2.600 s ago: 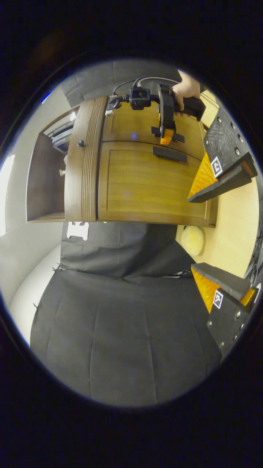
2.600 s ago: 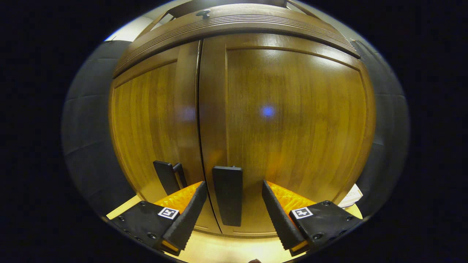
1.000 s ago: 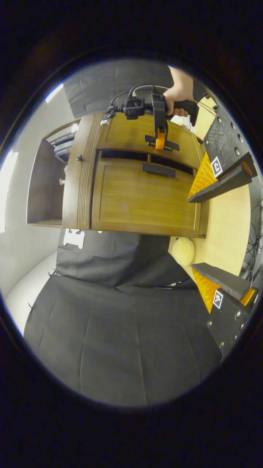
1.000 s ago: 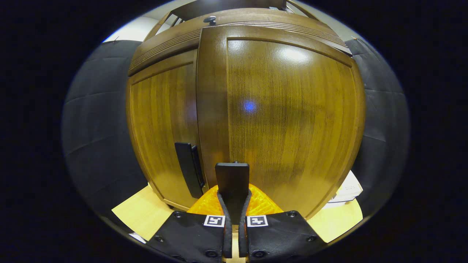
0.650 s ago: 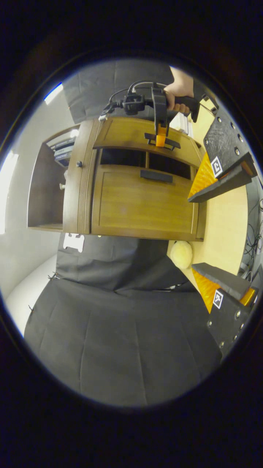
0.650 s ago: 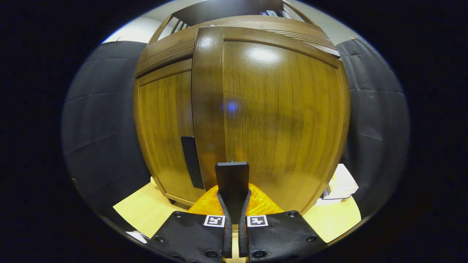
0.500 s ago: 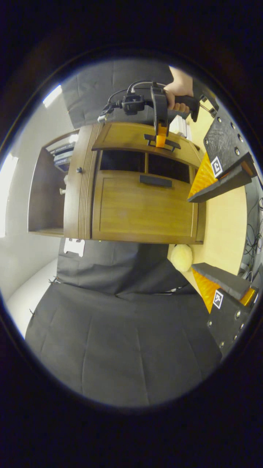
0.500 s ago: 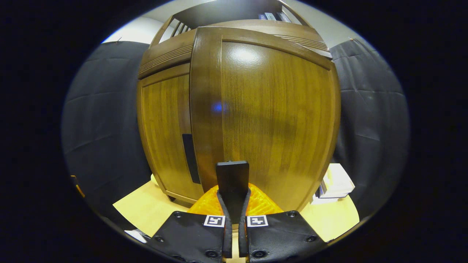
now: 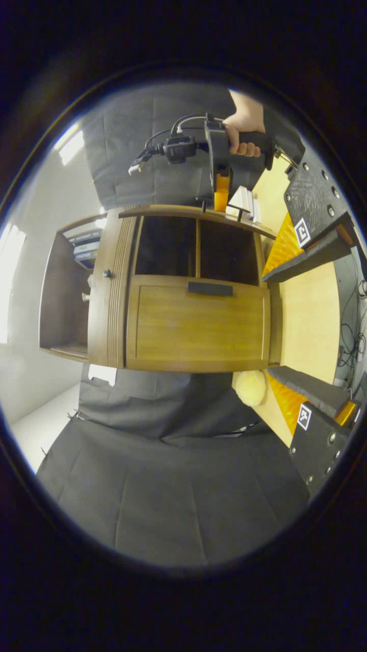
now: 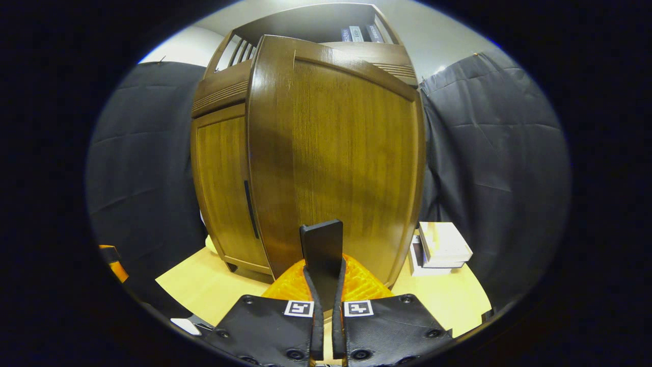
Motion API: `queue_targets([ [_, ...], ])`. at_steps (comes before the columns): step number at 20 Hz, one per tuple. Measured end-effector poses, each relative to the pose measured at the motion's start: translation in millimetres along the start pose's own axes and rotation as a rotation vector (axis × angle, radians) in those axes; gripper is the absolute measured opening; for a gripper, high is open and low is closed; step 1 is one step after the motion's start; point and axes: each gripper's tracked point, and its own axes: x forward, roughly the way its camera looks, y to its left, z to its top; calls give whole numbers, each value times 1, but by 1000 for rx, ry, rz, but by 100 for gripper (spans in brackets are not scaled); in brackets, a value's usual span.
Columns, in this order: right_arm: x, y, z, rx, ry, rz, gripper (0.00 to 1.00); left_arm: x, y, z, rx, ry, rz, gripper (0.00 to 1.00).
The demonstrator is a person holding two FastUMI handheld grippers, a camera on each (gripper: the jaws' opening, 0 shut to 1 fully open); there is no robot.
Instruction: Open the right door of the double-door shoe cabinet with the right hand, and open the left door with the left hand.
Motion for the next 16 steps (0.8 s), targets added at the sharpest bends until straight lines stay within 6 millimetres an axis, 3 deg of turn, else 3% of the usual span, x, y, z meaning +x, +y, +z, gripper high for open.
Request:
queue_targets([
  [4, -5, -5, 3, -19, 3, -29, 8, 4, -3, -5, -3, 5, -35, 95],
  [9, -14, -34, -1, -33, -3, -87, 7, 9, -17, -11, 4, 5, -75, 95],
  [10, -16, -39, 0, -32, -5, -98, 3, 10, -18, -11, 3, 7, -81, 95],
  [13, -22, -56, -4, -16, -13, -145, 7, 13, -22, -17, -8, 16, -104, 95],
  [14, -23, -63, -3, -11, -17, -164, 2, 13, -24, -18, -8, 19, -108, 95],
  [16, -25, -80, -4, -6, -28, -201, 2, 14, -28, -20, -5, 21, -121, 96],
])
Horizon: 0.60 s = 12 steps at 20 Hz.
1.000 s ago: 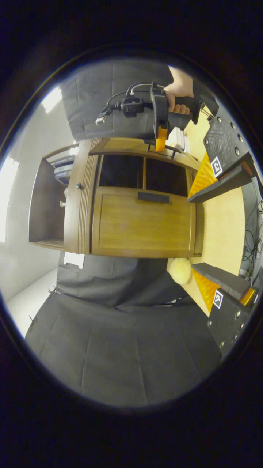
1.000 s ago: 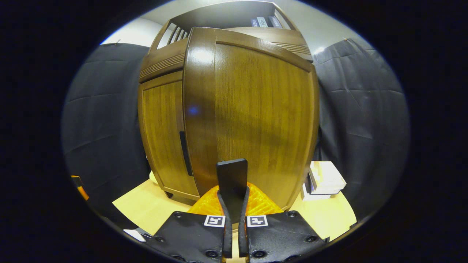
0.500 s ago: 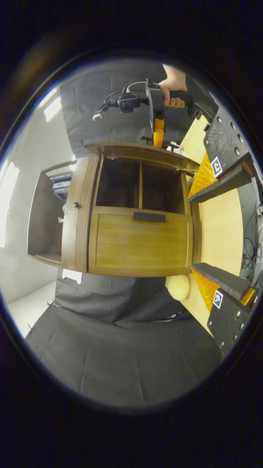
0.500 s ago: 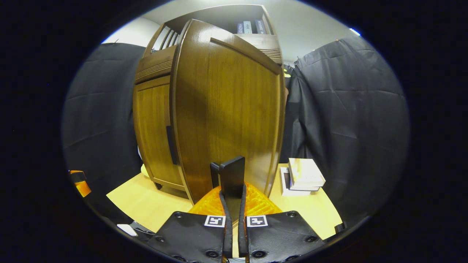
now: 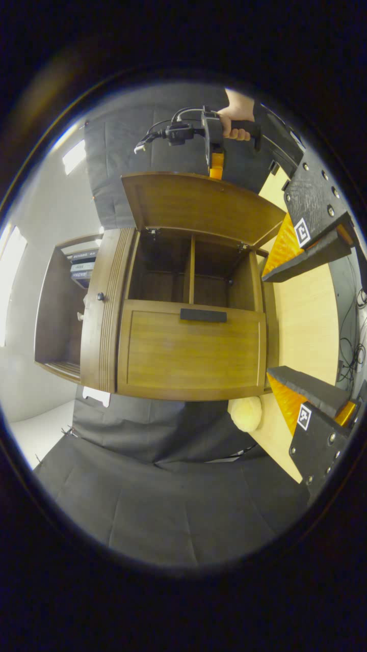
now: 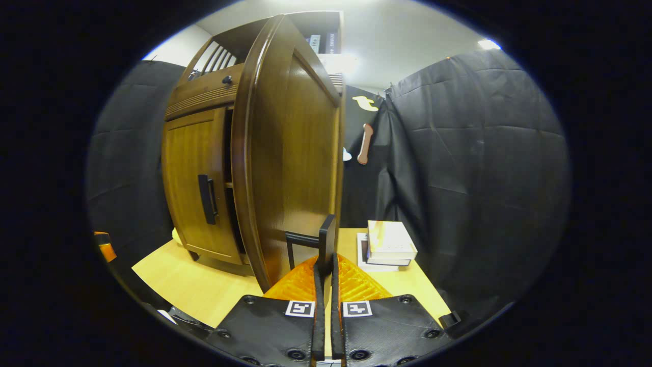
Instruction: Open the right door of the double-door shoe cabinet with the right hand, and open the left door with the left hand.
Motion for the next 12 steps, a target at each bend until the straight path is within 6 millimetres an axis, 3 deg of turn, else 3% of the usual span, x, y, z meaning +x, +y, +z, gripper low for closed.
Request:
queue_targets([
  [2, 3, -9, 0, 27, -8, 2, 0, 2, -3, -2, 10, 2, -11, 96],
  [12, -1, -15, -2, 87, -7, 33, 3, -1, -4, -1, 15, 3, -5, 95],
])
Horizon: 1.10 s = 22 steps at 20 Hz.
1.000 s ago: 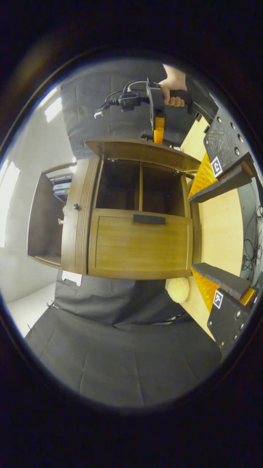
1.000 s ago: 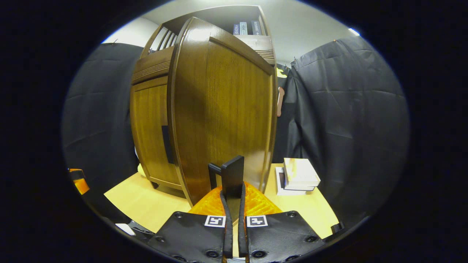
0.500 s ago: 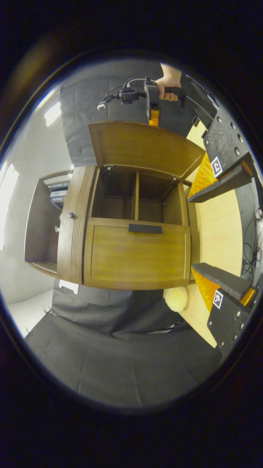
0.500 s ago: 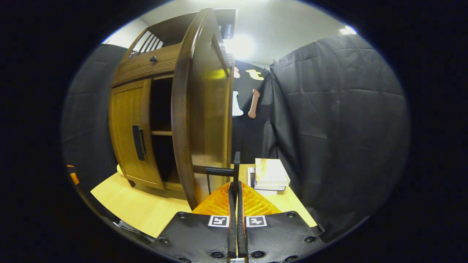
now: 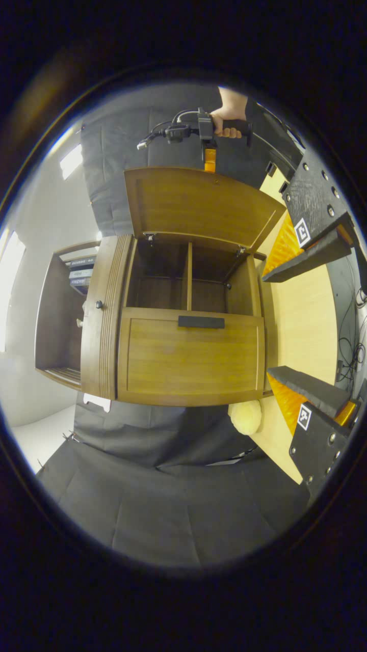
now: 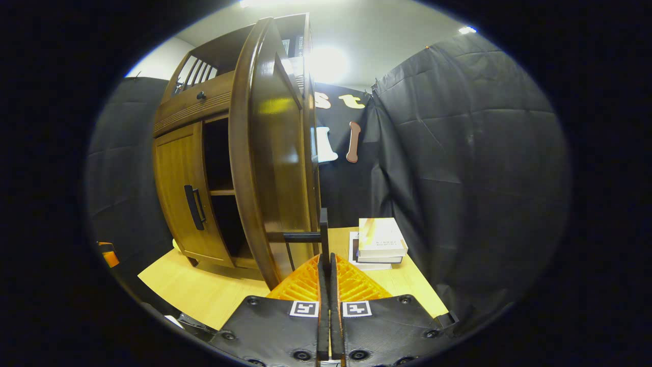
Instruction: Open the right door of the double-door shoe cabinet with the right hand, and open the left door with the left hand.
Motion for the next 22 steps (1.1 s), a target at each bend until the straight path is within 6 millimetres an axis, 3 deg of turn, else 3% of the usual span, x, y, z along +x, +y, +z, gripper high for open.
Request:
queue_targets([
  [2, -2, -2, 0, 15, 0, -20, 0, 0, -2, -2, 1, 5, 8, 95],
  [4, -4, -4, -3, 26, 6, -33, 10, 0, -3, -2, -10, 6, 13, 95],
  [8, -7, -6, -6, 8, 18, -47, 2, 1, -6, -8, -35, 16, 5, 96],
  [13, -17, -19, -14, 37, 33, -96, 5, 4, -10, -9, -27, 14, -20, 96],
  [22, -52, -65, -10, 61, 16, -241, 5, 9, -12, -13, -4, 22, -35, 95],
])
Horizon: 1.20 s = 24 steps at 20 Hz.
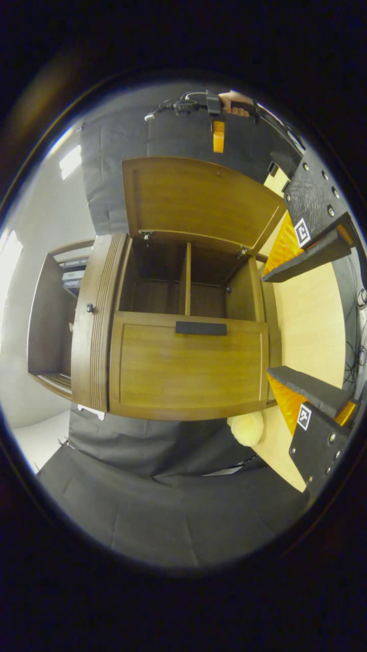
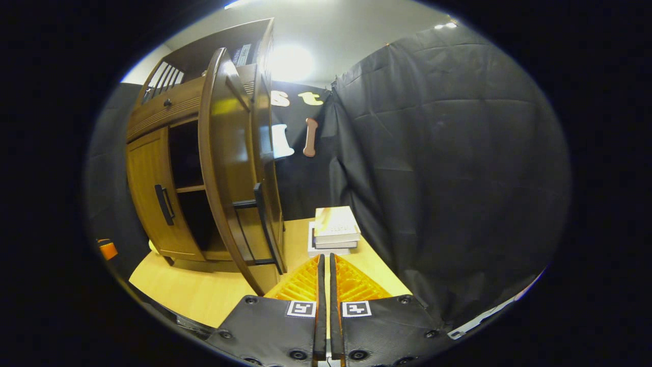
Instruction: Open the right door of the double-door shoe cabinet with the right hand, and open the left door with the left hand.
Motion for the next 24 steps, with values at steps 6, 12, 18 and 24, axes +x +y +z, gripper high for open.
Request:
queue_targets([
  [6, -3, -30, 20, 21, -46, -111, 5, 4, -1, 5, -21, -29, 21, 96],
  [12, 21, -25, 29, 50, -33, -82, 42, 16, 8, 14, -19, -64, 65, 95],
  [18, 57, -12, 39, 6, -37, -50, 100, 28, 15, 18, -24, -76, 118, 96],
  [24, 87, -19, 49, -45, -59, -52, 99, 34, 15, 17, -38, -51, 132, 95],
])
